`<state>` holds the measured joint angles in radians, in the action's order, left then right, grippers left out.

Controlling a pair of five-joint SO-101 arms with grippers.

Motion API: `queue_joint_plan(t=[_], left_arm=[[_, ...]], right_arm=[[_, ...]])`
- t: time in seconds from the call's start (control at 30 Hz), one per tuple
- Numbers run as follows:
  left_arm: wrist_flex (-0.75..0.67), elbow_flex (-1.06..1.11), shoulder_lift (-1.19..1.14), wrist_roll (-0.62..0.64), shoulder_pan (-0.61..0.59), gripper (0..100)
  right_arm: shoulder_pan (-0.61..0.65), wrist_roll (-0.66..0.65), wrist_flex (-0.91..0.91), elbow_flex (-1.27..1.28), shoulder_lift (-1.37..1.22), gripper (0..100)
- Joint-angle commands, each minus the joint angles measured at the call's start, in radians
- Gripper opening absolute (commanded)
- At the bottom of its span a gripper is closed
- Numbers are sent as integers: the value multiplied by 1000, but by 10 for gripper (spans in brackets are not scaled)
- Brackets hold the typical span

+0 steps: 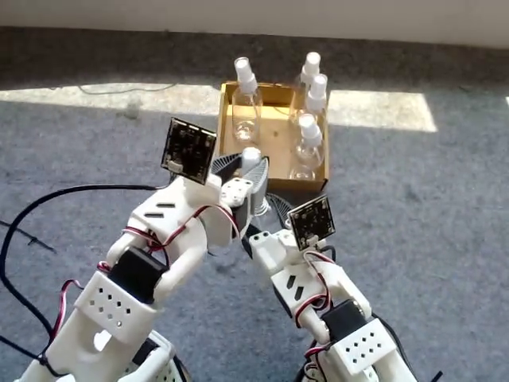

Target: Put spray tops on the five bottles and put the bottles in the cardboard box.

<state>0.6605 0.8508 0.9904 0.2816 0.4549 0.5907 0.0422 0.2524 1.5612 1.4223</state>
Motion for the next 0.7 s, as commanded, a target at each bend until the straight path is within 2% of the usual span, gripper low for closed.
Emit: queue_joint_plan(t=[0.0,0.1,0.17,0.3,0.43,0.53,0.67], left_arm=[[92,-4,8,-89,58,7],[130,-4,8,-213,61,14],[150,-10,8,-245,61,59],[212,-73,10,-252,56,173],[299,-226,10,-252,54,178],[302,-302,8,-253,44,178],[302,-343,7,-253,-33,178]], right_arm=[[-28,9,-1,-22,18,4],[-28,9,-1,-22,18,4],[-28,9,-1,-22,18,4],[-28,6,-1,-21,18,4],[-28,6,-1,-19,18,4],[-28,6,-1,-19,18,4],[-28,6,-1,-16,18,4]])
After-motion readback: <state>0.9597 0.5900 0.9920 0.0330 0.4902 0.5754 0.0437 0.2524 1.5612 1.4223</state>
